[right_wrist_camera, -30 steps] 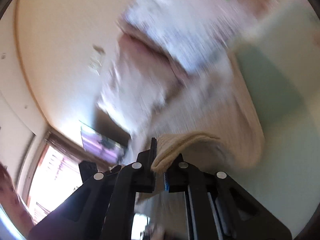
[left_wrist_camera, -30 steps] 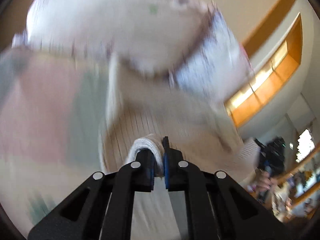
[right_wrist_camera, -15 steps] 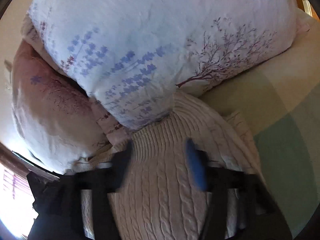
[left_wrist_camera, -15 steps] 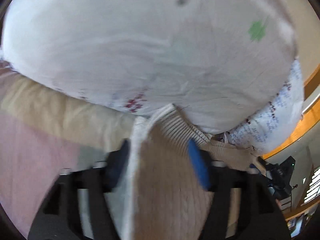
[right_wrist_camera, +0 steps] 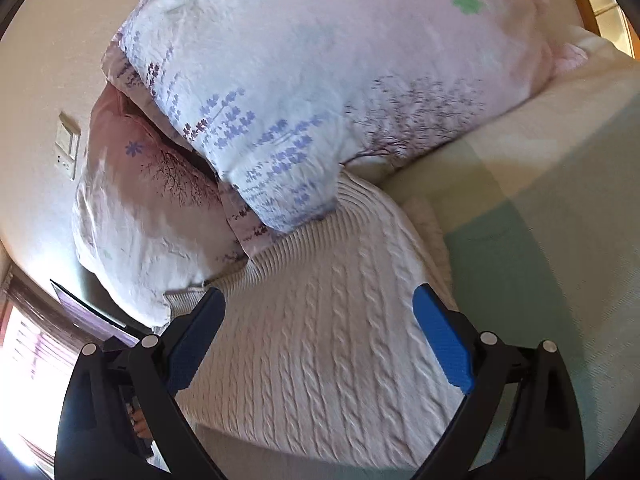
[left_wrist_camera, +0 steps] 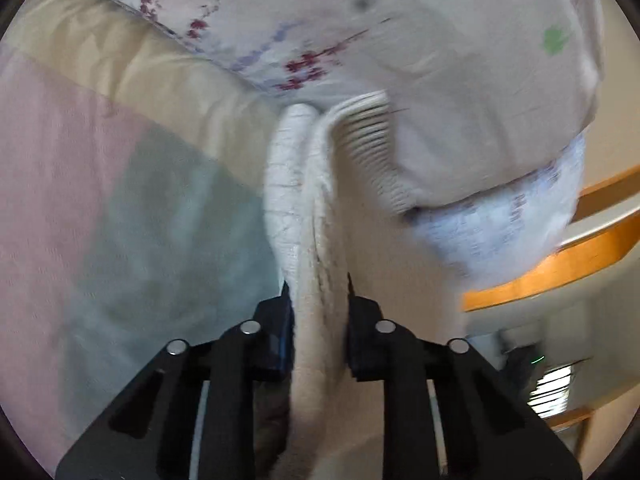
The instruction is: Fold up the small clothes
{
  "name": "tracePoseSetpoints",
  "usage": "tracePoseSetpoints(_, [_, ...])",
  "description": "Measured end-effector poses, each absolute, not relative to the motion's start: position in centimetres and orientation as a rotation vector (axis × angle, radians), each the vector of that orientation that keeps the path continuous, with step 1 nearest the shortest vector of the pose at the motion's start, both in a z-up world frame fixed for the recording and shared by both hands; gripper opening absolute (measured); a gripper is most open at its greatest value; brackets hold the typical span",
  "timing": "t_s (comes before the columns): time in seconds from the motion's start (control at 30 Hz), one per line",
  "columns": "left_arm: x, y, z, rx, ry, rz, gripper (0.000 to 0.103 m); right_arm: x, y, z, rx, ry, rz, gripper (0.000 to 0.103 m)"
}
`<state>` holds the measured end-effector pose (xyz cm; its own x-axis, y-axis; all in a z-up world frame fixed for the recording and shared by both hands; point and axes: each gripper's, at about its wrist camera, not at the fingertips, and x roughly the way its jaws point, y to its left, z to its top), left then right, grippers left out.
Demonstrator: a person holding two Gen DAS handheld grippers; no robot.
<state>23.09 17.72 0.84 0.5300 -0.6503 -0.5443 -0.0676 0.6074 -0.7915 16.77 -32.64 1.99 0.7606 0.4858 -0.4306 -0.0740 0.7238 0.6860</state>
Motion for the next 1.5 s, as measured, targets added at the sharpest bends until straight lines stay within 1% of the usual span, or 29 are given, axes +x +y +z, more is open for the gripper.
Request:
tracePoseSetpoints(0.07, [22.5,15.9,3.7,-0.892,0.893,-0.478,0.018,15.2,-33.8,2.5,0.693,0.612,0.313,0.097])
tracePoseSetpoints(0.17, [22.6,10.9,7.7,-0.885,0.822,-0.626,0.018,13.4,-35.8,3.7,0.674,0.554,0.252,0.097])
tracePoseSetpoints(0.27, [24.2,0.7,9.9,-0.869,0.816,-0.857,0.018,12.3,-37.5,4.5,0.668,0.505,0.203,0.097])
tracePoseSetpoints(0.33, [25.7,-5.7,9.1,-0.856,0.869,-0.984,0.024,12.5,-38.5,4.2,0.694,0.495,0.177,0.097])
tracePoseSetpoints(0.37, [26.5,-8.6,8.2,-0.867,0.917,-1.051,0.032,12.8,-38.9,4.0,0.707,0.504,0.167,0.097])
tracePoseSetpoints(0.4, [27.4,-11.8,6.6,-0.925,0.994,-1.118,0.033,13.3,-39.1,3.8,0.713,0.517,0.152,0.097])
tracePoseSetpoints(0.43, [27.6,-12.8,5.9,-0.967,1.02,-1.138,0.033,13.7,-39.6,3.5,0.715,0.54,0.133,0.097])
tracePoseSetpoints(0.47, [27.4,-13.1,5.7,-0.985,1.019,-1.143,0.036,13.8,-39.9,3.4,0.716,0.555,0.128,0.097])
tracePoseSetpoints(0.5, [27.0,-12.4,6.0,-0.965,0.989,-1.133,0.047,13.8,-40.3,3.4,0.719,0.564,0.142,0.097])
tracePoseSetpoints(0.53, [26.5,-11.2,6.5,-0.927,0.945,-1.099,0.054,13.7,-40.5,3.5,0.718,0.564,0.16,0.097])
tracePoseSetpoints(0.57, [25.8,-9.4,7.2,-0.86,0.886,-1.019,0.067,13.8,-40.5,3.6,0.716,0.564,0.18,0.097])
tracePoseSetpoints(0.6, [25.4,-7.5,7.5,-0.811,0.857,-0.949,0.074,14.2,-40.5,3.8,0.717,0.573,0.219,0.097])
tracePoseSetpoints(0.67, [24.7,-4.5,7.6,-0.687,0.84,-0.782,0.075,15.4,-40.0,3.7,0.726,0.617,0.288,0.094])
tracePoseSetpoints(0.7, [24.5,-3.7,7.3,-0.654,0.857,-0.739,0.075,16.4,-39.4,3.5,0.728,0.654,0.31,0.09])
tracePoseSetpoints(0.77, [24.2,-2.4,5.7,-0.616,0.919,-0.665,0.075,18.2,-38.0,3.1,0.699,0.719,0.31,0.072])
tracePoseSetpoints(0.9, [24.2,-1.2,3.5,-0.569,0.993,-0.609,0.075,21.3,-35.3,2.0,0.617,0.825,0.294,0.059])
tracePoseSetpoints(0.93, [23.8,-1.0,3.1,-0.56,0.997,-0.602,0.075,22.3,-34.5,1.4,0.593,0.853,0.305,0.023])
tracePoseSetpoints(0.97, [24.0,-1.3,2.8,-0.551,1.002,-0.591,0.075,22.6,-34.1,1.3,0.57,0.846,0.308,0.015])
tracePoseSetpoints(1.03, [24.4,-2.0,2.5,-0.527,1.012,-0.574,0.077,22.6,-34.4,2.3,0.539,0.766,0.21,0.012])
tracePoseSetpoints(1.07, [24.7,-2.3,2.5,-0.506,1.013,-0.565,0.078,22.9,-35.0,2.6,0.561,0.738,0.166,0.012])
tracePoseSetpoints(1.13, [25.0,-3.2,2.2,-0.473,1.023,-0.554,0.08,23.8,-35.5,2.1,0.609,0.774,0.166,0.014])
tracePoseSetpoints(1.17, [25.3,-3.4,2.3,-0.469,1.027,-0.553,0.08,23.7,-35.5,1.9,0.626,0.786,0.193,0.019])
tracePoseSetpoints(1.2, [25.4,-3.8,2.1,-0.468,1.035,-0.559,0.082,23.5,-35.8,1.8,0.653,0.791,0.214,0.027])
tracePoseSetpoints(1.23, [25.6,-4.2,2.0,-0.469,1.04,-0.562,0.083,22.8,-36.5,1.6,0.697,0.811,0.222,0.055])
tracePoseSetpoints(1.27, [25.8,-4.7,1.8,-0.466,1.045,-0.564,0.084,22.5,-37.0,1.5,0.723,0.813,0.233,0.088])
tracePoseSetpoints(1.3, [25.9,-5.2,1.8,-0.464,1.05,-0.566,0.084,21.9,-37.6,1.3,0.757,0.798,0.273,0.093])
tracePoseSetpoints(1.43, [26.5,-7.0,0.9,-0.48,1.077,-0.578,0.084,21.7,-37.6,-0.2,0.734,0.898,0.305,0.092])
tracePoseSetpoints(1.47, [26.5,-7.3,0.9,-0.482,1.062,-0.574,0.084,21.8,-37.3,-0.6,0.719,0.923,0.308,0.086])
tracePoseSetpoints(1.5, [26.6,-7.8,0.7,-0.49,1.06,-0.586,0.078,21.8,-36.9,-1.0,0.706,0.946,0.314,0.078])
